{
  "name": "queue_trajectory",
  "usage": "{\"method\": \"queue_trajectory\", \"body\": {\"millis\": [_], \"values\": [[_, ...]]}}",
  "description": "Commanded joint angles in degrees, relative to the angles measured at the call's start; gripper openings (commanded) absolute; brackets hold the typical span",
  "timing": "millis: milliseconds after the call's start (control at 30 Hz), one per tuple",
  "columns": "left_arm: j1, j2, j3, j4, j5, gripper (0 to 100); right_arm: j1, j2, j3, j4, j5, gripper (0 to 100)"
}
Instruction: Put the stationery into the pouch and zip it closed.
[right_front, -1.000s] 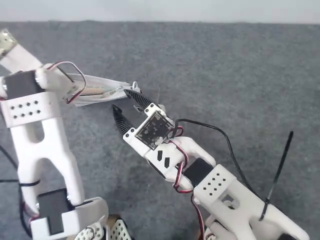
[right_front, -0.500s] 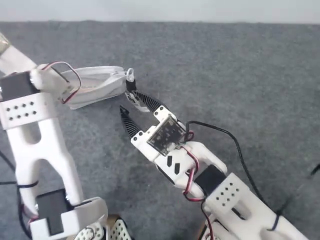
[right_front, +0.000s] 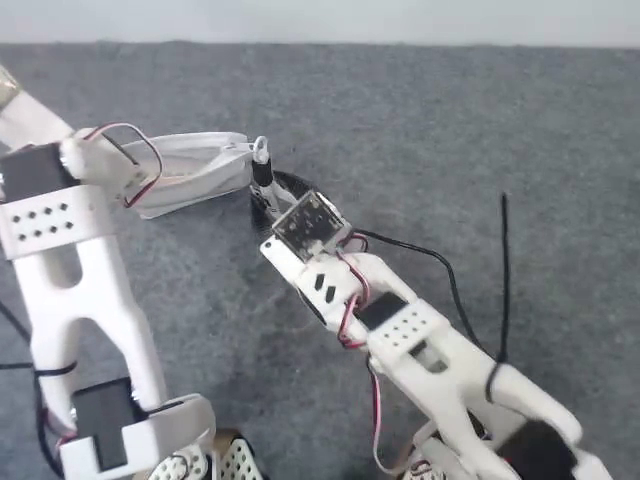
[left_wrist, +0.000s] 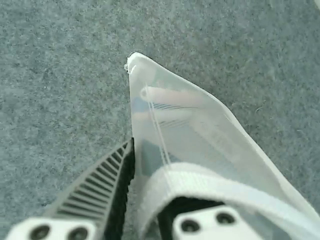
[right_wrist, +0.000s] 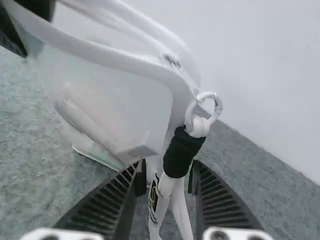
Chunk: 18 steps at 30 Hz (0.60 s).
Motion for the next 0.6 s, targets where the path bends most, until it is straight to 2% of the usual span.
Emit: {"method": "queue_trajectory", "body": {"millis": [0,200,400,567], "values": [[-0.26,-3.78,-0.84,-1.93,-0.09,1,1.80,3.74,-6.42,-1.63,-0.79,13.3],[-0.26,-3.78,-0.84,-1.93,-0.09,1,1.98,6.37,-9.05,-1.71,-9.23,13.4],[-0.26,-3.78,-0.84,-1.93,-0.09,1,2.95,7.08,-8.97,-8.31,-9.41,13.0],[-0.26,-3.78,-0.84,-2.02,-0.09,1,4.00,7.08,-8.97,-8.57,-9.41,12.9]]}}
